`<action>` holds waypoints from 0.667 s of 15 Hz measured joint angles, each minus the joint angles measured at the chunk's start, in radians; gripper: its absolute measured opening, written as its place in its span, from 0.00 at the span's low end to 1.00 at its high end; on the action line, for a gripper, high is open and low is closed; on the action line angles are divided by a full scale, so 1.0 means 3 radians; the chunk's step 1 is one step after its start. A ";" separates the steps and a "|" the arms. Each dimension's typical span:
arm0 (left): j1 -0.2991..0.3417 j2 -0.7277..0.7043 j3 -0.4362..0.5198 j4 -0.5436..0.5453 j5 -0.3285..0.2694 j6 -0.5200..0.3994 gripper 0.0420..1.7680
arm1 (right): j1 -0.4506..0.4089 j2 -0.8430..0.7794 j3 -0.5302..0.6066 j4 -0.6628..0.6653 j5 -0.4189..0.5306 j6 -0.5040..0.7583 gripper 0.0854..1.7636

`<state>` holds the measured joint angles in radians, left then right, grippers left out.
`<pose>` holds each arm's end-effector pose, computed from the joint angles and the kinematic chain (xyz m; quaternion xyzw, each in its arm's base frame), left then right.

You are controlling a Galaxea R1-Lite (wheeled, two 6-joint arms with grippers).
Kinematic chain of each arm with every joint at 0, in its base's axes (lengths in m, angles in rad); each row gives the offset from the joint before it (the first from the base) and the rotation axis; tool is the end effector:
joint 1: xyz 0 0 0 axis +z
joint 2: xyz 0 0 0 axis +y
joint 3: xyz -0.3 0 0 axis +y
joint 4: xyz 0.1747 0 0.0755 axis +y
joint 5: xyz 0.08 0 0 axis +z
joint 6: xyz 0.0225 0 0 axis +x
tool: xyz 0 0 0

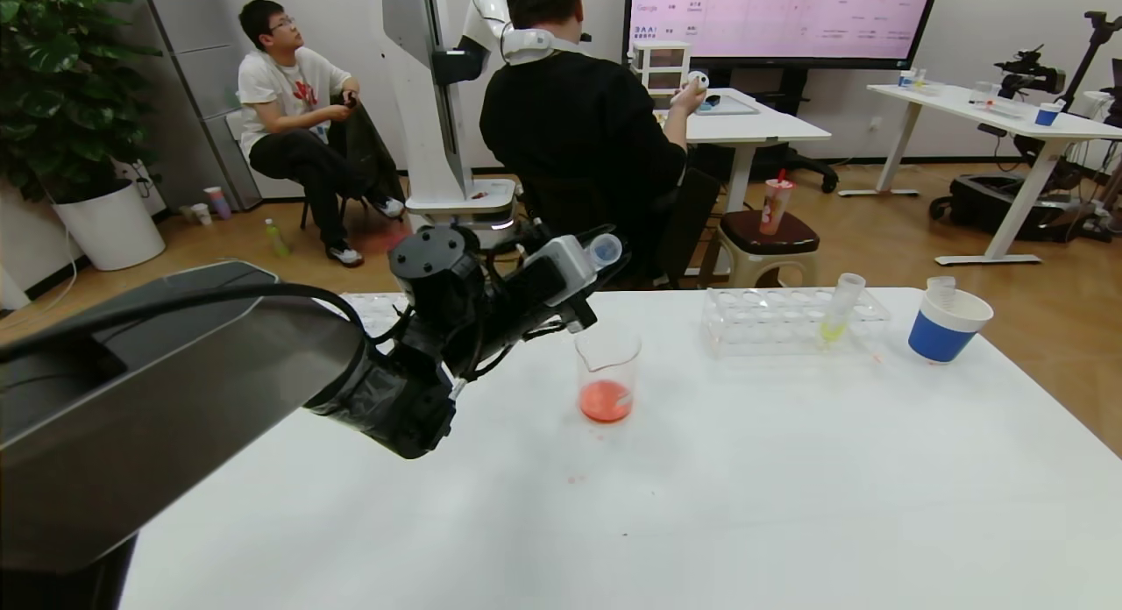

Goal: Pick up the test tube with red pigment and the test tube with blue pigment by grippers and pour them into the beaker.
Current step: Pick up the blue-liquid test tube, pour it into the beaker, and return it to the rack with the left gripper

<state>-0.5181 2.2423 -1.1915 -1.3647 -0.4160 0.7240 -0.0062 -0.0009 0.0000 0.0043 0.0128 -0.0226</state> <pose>0.3731 -0.2231 0.1518 0.3049 -0.3035 -0.3606 0.8276 -0.0229 0.0004 0.0750 -0.0113 0.0017 0.0033 0.9999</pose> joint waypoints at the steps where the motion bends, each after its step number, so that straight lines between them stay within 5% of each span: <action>1: 0.0004 0.0037 -0.0006 -0.0020 -0.0047 0.0130 0.27 | 0.0000 0.0000 0.0000 0.0000 0.0001 0.0000 0.98; 4: 0.0069 0.0126 -0.0044 -0.0015 -0.0467 0.0669 0.27 | 0.0001 0.0000 -0.0001 0.0000 0.0001 0.0000 0.98; 10: 0.0196 0.0261 -0.0126 -0.0019 -0.0879 0.1249 0.27 | 0.0000 0.0000 0.0000 0.0000 0.0000 0.0000 0.98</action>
<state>-0.4594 2.3206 -1.2291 -1.3704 -0.6796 1.0987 -0.0062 -0.0009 0.0000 0.0043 0.0128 -0.0226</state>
